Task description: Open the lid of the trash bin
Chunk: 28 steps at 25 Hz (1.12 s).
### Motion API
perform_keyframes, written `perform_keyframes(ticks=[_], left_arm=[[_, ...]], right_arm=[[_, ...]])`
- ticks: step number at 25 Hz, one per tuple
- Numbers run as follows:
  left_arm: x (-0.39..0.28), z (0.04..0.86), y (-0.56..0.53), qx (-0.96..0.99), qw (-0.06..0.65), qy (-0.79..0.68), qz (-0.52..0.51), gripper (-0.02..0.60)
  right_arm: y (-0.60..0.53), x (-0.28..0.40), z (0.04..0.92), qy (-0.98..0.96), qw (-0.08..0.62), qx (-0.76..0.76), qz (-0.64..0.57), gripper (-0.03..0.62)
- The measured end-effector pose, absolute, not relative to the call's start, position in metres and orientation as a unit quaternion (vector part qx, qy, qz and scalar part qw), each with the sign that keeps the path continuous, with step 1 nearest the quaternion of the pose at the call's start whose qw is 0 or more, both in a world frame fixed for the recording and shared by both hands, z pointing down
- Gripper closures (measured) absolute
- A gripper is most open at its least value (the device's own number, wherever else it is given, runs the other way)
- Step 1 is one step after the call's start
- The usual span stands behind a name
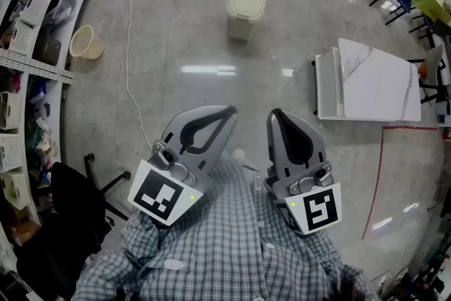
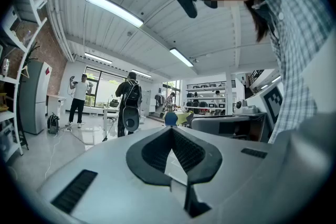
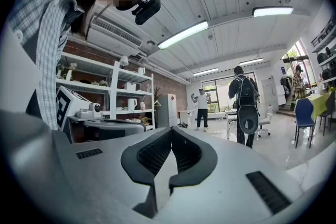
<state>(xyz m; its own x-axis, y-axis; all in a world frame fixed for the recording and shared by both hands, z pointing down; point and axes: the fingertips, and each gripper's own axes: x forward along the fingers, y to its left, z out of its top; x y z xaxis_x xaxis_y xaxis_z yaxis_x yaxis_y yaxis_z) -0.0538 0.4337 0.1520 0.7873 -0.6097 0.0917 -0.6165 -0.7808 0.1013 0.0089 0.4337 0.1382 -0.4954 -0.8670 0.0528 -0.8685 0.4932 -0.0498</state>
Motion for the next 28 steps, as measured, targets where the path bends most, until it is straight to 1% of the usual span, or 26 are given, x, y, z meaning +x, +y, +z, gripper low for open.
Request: perform_keyframes(ticks=[9, 19, 22, 24, 28], left_arm=[[-0.061, 0.152, 0.434, 0.945, 0.063, -0.321, 0.026, 0.577], [-0.078, 0.154, 0.429, 0.941, 0.07, -0.33, 0.019, 0.577], [-0.086, 0.154, 0.426, 0.939, 0.059, -0.337, 0.025, 0.577], [-0.09, 0.156, 0.427, 0.94, 0.046, -0.337, 0.037, 0.577], [-0.098, 0.159, 0.432, 0.941, 0.052, -0.333, 0.033, 0.577]], right_arm=[[0.434, -0.001, 0.142, -0.863, 0.015, 0.503, 0.04, 0.576], [0.429, -0.006, 0.142, -0.86, 0.002, 0.508, 0.046, 0.576], [0.428, -0.008, 0.138, -0.856, -0.011, 0.515, 0.04, 0.576], [0.429, -0.009, 0.14, -0.852, -0.007, 0.522, 0.041, 0.576], [0.434, -0.01, 0.145, -0.845, -0.006, 0.533, 0.041, 0.576]])
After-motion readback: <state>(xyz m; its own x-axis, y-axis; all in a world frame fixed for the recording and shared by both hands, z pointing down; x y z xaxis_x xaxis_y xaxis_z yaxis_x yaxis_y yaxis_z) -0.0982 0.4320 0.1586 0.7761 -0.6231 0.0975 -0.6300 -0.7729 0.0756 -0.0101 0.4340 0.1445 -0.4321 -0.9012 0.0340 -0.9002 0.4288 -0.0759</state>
